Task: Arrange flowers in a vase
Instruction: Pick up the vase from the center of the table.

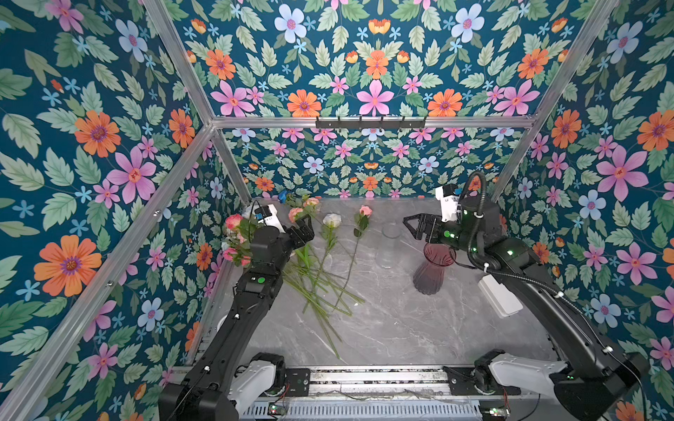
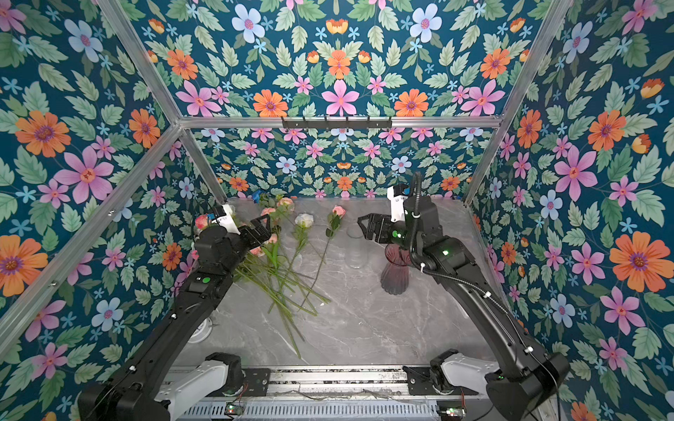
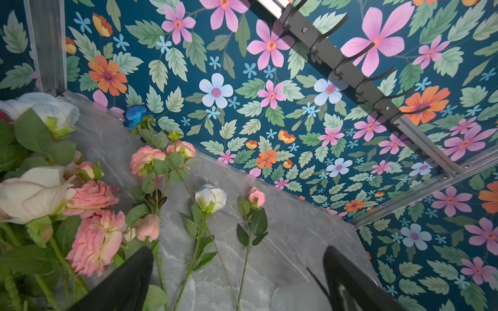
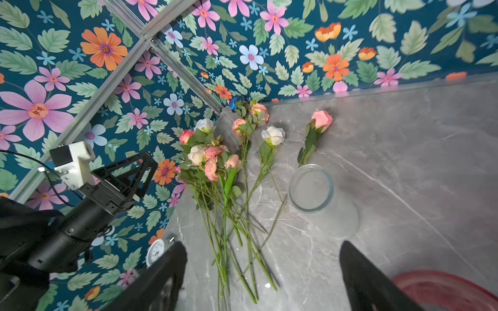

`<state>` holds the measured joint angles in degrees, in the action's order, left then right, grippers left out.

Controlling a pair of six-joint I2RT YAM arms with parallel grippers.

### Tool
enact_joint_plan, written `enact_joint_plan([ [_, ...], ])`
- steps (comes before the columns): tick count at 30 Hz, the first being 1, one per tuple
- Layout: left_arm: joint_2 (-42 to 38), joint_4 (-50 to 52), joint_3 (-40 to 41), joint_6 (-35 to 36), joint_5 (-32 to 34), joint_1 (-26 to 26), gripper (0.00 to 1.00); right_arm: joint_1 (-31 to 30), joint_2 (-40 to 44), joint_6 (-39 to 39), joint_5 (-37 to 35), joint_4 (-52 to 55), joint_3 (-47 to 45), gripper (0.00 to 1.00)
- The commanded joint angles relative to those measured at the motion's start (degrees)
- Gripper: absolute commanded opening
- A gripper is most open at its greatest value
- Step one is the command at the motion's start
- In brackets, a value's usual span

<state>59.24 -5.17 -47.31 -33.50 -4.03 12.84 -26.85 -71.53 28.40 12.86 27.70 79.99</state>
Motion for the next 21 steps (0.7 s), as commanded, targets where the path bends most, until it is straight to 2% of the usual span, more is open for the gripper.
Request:
enact_joint_plan([
  [1, 0.9, 2.1, 0.0, 0.1, -3.7, 0.2, 0.94, -1.0, -5.6, -0.5, 0.3, 6.4, 6.0, 0.75],
  [6, 1.7, 1.7, 1.5, -0.2, -4.8, 1.4, 0.94, -2.5, -18.0, -6.1, -8.0, 16.1, 16.9, 0.65],
  [9, 1.8, 1.8, 1.6, 0.3, -4.9, 2.0, 0.96, -2.6, -24.5, -8.6, -13.5, 20.2, 22.1, 0.63],
  [12, 1.9, 1.9, 1.4, 1.1, -4.2, 2.4, 0.99, -2.5, -30.3, -11.4, -18.3, 23.9, 27.9, 0.57],
  [16, 2.1, 2.2, 1.3, 1.4, -3.8, 2.5, 0.99, -2.5, -35.8, -13.6, -19.7, 28.4, 34.7, 0.48],
  [21, 2.3, 2.3, 1.3, 1.6, -3.7, 2.7, 0.98, -2.6, -38.7, -14.8, -18.0, 30.1, 36.0, 0.47],
])
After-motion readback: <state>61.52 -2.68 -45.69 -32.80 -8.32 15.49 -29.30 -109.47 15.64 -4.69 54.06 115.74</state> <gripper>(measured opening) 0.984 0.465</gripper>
